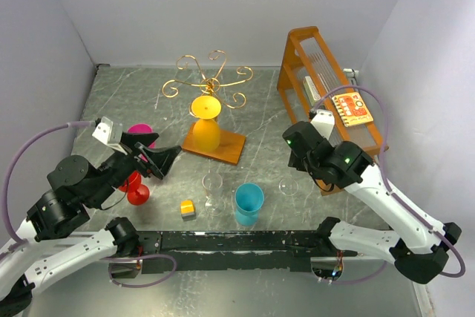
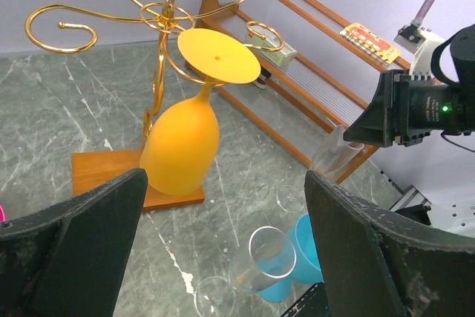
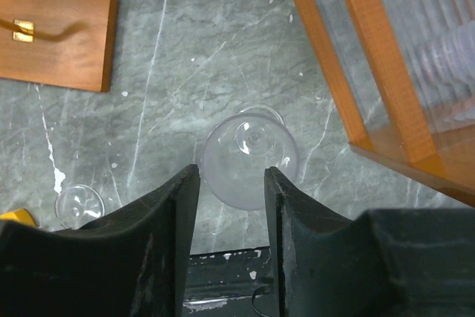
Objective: Place the wine glass upside down on the wine glass rack
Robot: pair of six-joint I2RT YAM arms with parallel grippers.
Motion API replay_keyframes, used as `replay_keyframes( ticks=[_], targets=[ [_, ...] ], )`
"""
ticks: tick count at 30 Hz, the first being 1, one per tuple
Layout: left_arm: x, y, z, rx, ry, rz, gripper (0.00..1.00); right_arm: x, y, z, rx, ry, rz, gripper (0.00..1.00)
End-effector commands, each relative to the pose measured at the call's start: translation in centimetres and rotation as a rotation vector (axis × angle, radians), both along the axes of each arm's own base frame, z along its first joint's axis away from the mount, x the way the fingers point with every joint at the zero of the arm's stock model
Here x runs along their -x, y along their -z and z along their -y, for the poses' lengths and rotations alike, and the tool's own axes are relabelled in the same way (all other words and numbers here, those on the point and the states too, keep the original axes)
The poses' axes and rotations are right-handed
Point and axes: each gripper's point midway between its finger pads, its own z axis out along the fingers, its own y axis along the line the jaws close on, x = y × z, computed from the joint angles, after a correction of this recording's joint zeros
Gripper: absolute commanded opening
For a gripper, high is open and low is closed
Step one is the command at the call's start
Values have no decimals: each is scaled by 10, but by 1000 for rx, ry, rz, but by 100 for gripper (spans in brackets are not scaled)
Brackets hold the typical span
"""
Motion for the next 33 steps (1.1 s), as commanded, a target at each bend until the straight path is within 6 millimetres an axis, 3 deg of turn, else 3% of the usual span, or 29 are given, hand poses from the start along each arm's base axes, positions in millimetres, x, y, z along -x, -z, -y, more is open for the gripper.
replay_keyframes(
  ticks=[1,14,23,26,33],
  targets=[
    [3,-3,3,22,22,-5,97,-5,8,-8,-20,-14,3,39],
    [3,1,5,21,28,-10,97,-11,21,-15,11,-40,-17,25],
    [6,-6,12,23,67,3,97,-15,28,-19,30,-42,-35,6],
    [13,-13,16,14,114,34,98,-16,20,-22,11,-50,-23,0],
    [31,-35,20,21,217,139,99,-19,-20,-28,-72,-72,57,0]
  ],
)
